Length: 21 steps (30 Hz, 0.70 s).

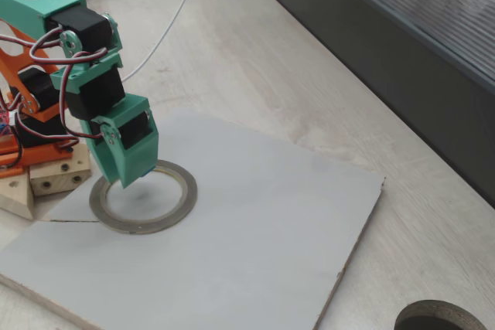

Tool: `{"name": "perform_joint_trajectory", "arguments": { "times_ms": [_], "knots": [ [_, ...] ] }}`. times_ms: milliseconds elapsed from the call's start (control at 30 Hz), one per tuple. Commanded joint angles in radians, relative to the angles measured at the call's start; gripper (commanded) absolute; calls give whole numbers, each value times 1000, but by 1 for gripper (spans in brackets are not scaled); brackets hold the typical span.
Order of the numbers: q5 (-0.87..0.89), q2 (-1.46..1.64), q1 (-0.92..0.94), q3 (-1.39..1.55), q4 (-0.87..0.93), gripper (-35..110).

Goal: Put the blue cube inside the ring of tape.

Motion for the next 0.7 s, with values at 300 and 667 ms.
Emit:
{"name": "perform_joint_trajectory", "arguments": {
  "times_ms": [300,667],
  "knots": [
    [8,14,18,6,8,12],
    [18,12,21,6,11,41]
  ]
}}
